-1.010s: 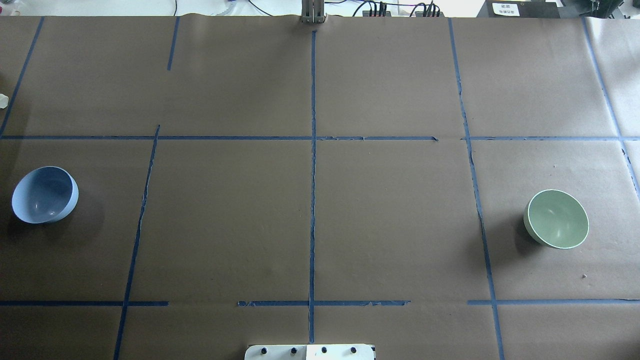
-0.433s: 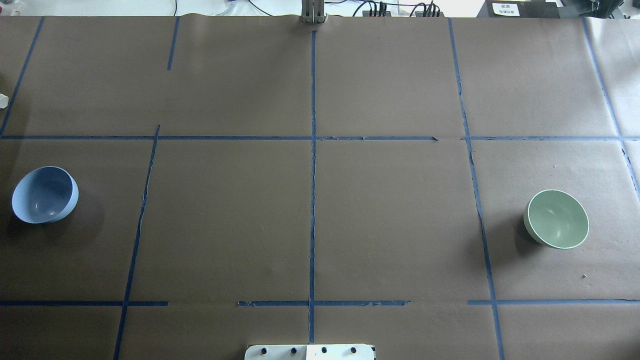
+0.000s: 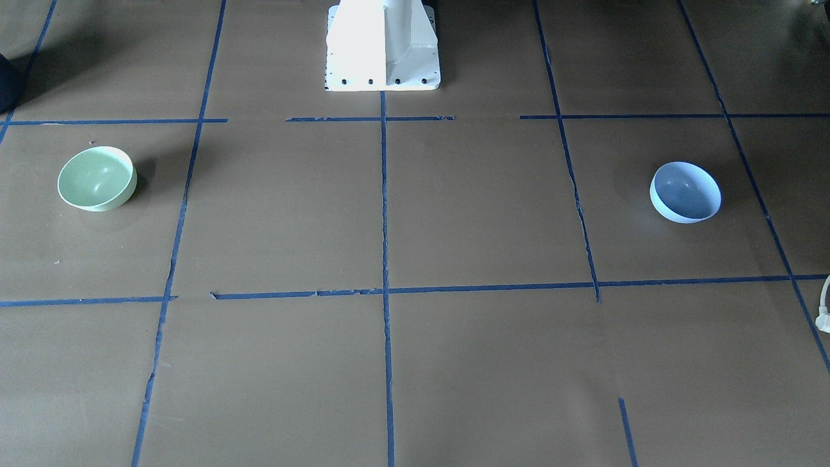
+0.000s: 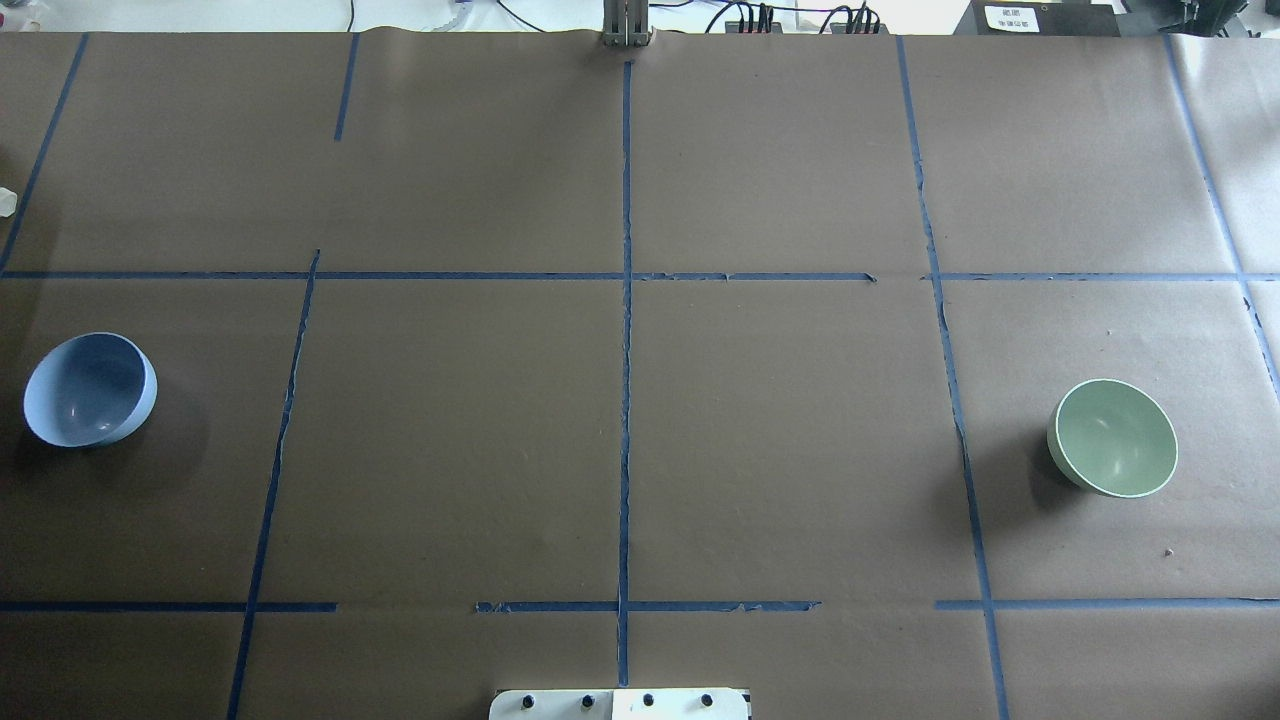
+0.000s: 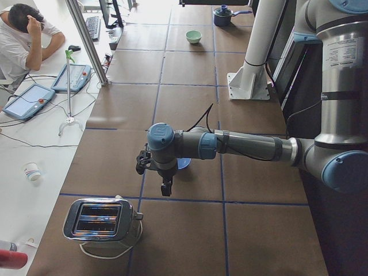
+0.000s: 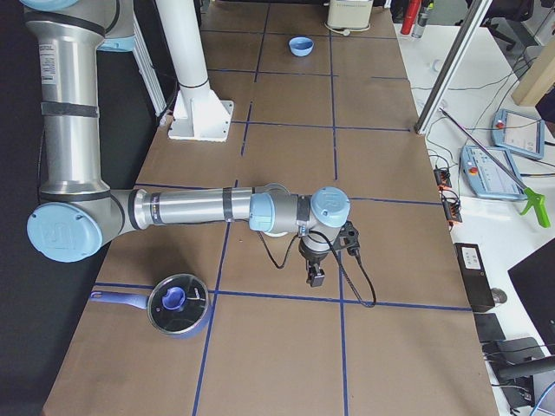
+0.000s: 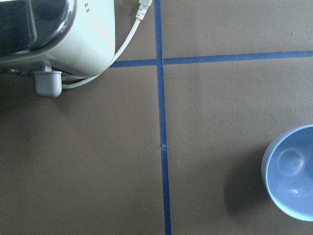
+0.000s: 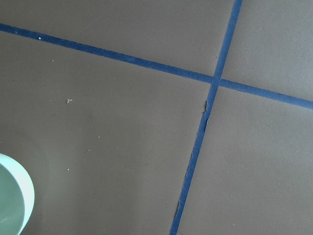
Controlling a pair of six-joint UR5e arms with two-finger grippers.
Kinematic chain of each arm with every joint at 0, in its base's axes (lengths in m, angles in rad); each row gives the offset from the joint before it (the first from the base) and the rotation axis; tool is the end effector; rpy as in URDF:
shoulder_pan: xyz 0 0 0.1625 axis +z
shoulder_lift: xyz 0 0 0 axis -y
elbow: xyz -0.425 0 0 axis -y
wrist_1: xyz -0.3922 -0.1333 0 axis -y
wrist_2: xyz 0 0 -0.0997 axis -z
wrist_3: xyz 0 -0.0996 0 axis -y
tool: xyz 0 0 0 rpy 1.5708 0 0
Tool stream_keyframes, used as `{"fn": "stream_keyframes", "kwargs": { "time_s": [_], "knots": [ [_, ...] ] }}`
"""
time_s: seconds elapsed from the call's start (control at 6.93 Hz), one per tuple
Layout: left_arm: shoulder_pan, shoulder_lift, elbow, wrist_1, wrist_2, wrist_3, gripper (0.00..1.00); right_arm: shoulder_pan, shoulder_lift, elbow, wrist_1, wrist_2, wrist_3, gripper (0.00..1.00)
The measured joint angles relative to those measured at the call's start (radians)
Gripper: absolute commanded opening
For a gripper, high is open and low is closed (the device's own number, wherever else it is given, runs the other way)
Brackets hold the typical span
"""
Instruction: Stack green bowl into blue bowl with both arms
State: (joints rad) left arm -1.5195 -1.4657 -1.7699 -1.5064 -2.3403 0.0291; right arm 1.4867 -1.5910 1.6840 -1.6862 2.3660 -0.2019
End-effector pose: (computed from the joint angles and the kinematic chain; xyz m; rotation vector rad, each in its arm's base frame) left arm -0.0410 -0.4504 0.6169 0.0196 0.7700 0.0878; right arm 0.0216 -0.4836 0.6229 0.0257 -0.7975 -0.2618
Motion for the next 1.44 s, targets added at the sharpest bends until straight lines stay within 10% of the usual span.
{"fn": "stream_keyframes", "kwargs": {
  "time_s": [0.58,1.15,1.3,1.44],
  "knots": [
    [0.084,0.028,0.003,-0.121,-0.001,-0.082,1.0,-0.039,-0.004,-0.027,0.08,0.0,0.001,1.0],
    [0.363,0.02,0.167,-0.59,0.006,-0.574,1.0,-0.065,0.004,-0.038,0.109,-0.002,0.001,1.0],
    [0.398,0.015,0.2,-0.662,0.007,-0.645,0.81,-0.067,0.004,-0.038,0.112,-0.001,0.001,1.0],
    [0.432,0.012,0.214,-0.696,0.007,-0.681,0.4,-0.068,0.003,-0.04,0.117,0.0,0.001,1.0]
  ]
}}
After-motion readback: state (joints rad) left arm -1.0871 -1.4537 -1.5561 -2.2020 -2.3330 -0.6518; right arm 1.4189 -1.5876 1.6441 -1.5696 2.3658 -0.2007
